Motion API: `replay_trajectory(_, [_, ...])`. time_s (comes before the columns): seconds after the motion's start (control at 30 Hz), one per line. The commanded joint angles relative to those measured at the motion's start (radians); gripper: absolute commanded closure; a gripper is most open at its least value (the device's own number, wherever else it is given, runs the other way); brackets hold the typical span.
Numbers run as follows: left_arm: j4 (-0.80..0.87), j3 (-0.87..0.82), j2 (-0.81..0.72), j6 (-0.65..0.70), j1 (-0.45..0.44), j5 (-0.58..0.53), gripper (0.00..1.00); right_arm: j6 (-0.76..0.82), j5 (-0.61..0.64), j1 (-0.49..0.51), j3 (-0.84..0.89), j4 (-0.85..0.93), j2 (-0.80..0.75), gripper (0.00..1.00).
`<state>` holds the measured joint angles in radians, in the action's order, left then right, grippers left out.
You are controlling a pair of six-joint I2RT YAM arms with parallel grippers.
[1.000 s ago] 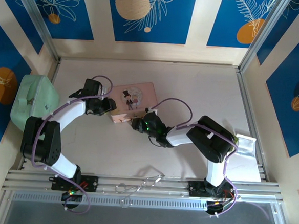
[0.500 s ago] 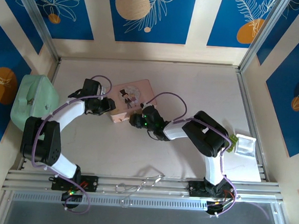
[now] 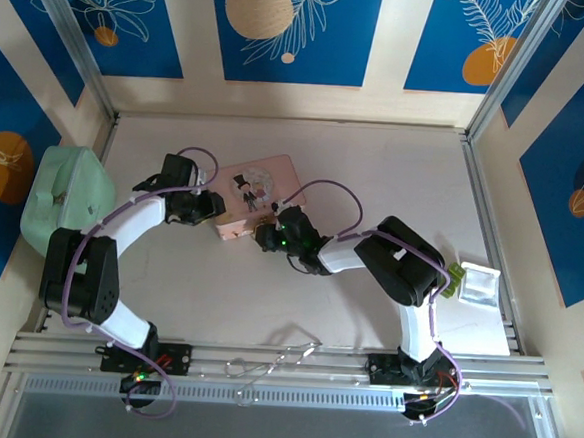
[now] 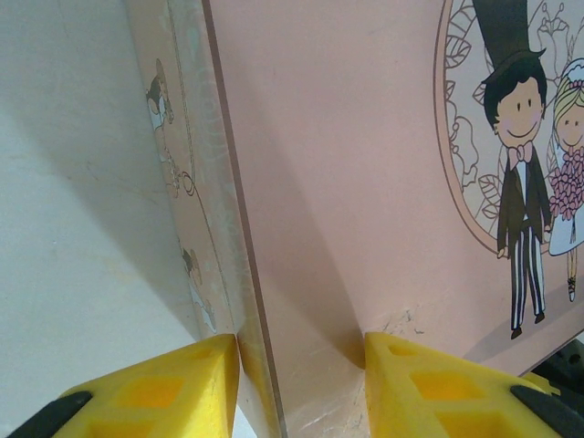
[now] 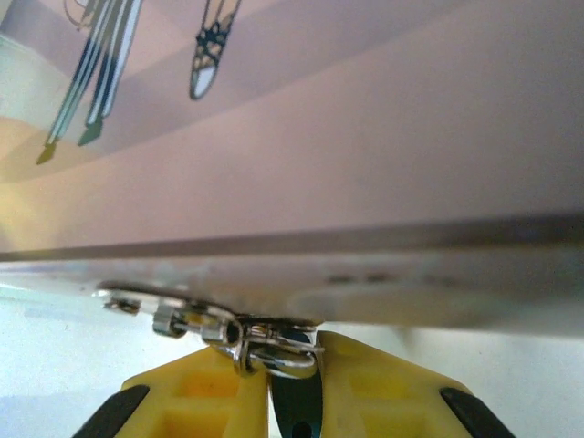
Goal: Unlock the padlock with the key
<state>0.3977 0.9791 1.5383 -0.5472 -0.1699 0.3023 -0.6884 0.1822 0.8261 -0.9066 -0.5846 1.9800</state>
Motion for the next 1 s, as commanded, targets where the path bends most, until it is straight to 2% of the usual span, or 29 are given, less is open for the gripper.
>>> replay_trajectory(0.0, [0.08,-0.011,0.011,0.024,0.027,-0.062,0.6,-0.031,-0.054,0.011,0.044,0.082,0.011,0.76])
replay_trajectory(0.07, [0.076,-0.011,0.012,0.023,0.029,-0.06,0.6,-0.035,-0.058,0.014,0.049,0.077,0.006,0.71])
replay_trajectory(0.17, [0.075,-0.011,0.009,0.021,0.034,-0.059,0.6,-0.041,-0.064,0.015,0.051,0.078,0.004,0.71])
replay_trajectory(0.33, [0.076,-0.014,0.003,0.021,0.042,-0.06,0.6,-0.065,-0.059,0.013,0.057,0.084,0.002,0.79])
replay_trajectory(0.6, [0.074,-0.012,0.001,0.022,0.047,-0.063,0.6,-0.101,-0.081,0.014,0.097,0.063,-0.037,1.0])
replay_trajectory(0.77, [0.069,-0.008,0.006,0.02,0.049,-0.065,0.6,-0.12,-0.105,0.033,0.129,0.046,-0.085,1.0])
replay_trajectory(0.97, [0.063,-0.002,0.006,0.02,0.052,-0.06,0.6,-0.234,-0.133,0.066,0.189,-0.046,-0.126,1.0])
